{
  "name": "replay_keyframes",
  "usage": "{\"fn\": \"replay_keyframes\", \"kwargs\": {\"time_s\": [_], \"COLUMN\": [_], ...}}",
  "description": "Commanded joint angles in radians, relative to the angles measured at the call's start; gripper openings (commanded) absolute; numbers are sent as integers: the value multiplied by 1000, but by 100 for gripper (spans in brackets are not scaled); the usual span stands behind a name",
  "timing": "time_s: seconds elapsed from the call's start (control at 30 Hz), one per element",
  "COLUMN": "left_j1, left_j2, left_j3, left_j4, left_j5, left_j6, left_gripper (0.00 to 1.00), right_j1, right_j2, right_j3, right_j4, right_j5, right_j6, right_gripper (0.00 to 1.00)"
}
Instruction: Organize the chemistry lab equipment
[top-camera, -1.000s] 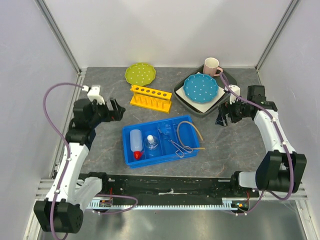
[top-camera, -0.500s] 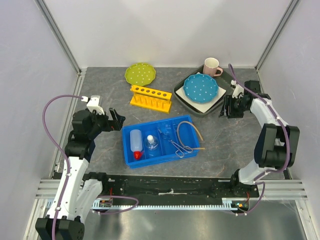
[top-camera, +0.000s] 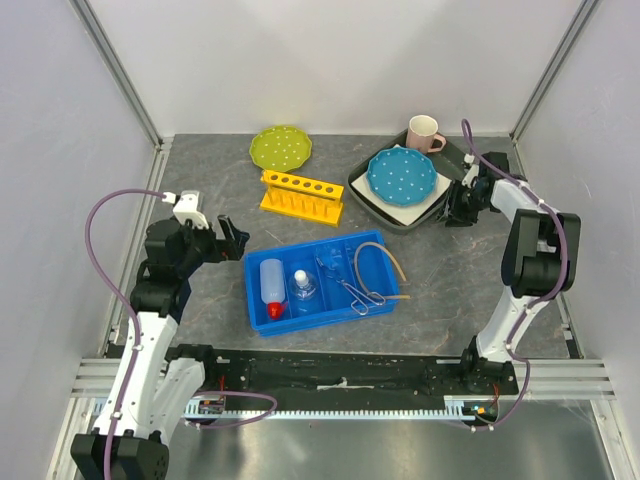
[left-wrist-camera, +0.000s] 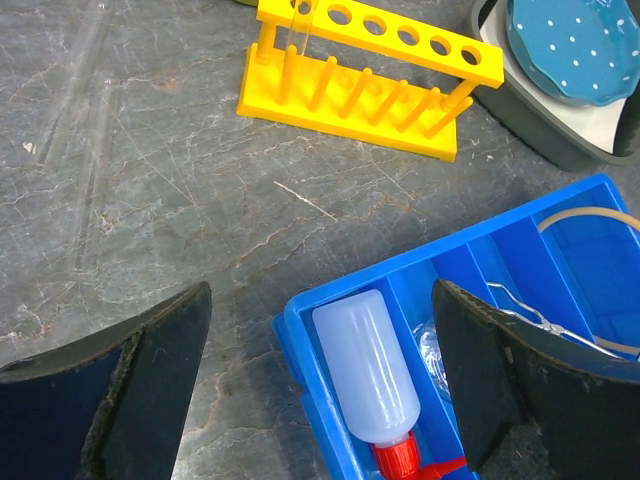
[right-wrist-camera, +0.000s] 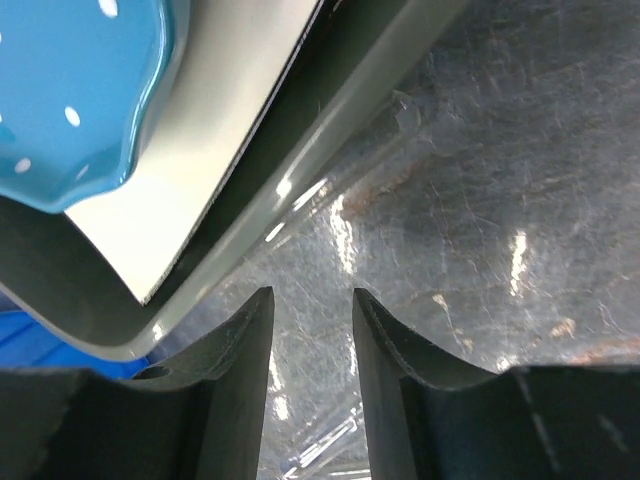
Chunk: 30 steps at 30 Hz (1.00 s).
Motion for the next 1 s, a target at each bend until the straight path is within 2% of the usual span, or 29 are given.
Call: {"fn": "replay_keyframes", "kwargs": {"time_s": [0.0,0.23,0.5,0.57,0.73,0.8,0.97], "left_j1": [0,0,0,0,0,0,0], "left_j2": [16,25,39,41,39,41,35], "left_j3": [5,3,6,6,6,6,5], "left_j4": [22,21,21,21,21,22,22], "left_j5": [-12,-23,-21,-20,-18,-16,-18], "left_j6": [18,23,24,23,21,21,21], "left_gripper": [96,96,96,96,96,96,96], "right_j1": [32,107,132,132,136,138,211], "right_j2": [53,116,136,134,111,113,114], "right_j3": [75,179,205,191,142,138,131], "right_j4": [32,50,47,45,53,50,59], "right_j5": [-32,-54,-10,46,167,236,336], "right_j6": [75,115,112,108,117,128,170], "right_gripper": [45,47,59,64,67,71,75]}}
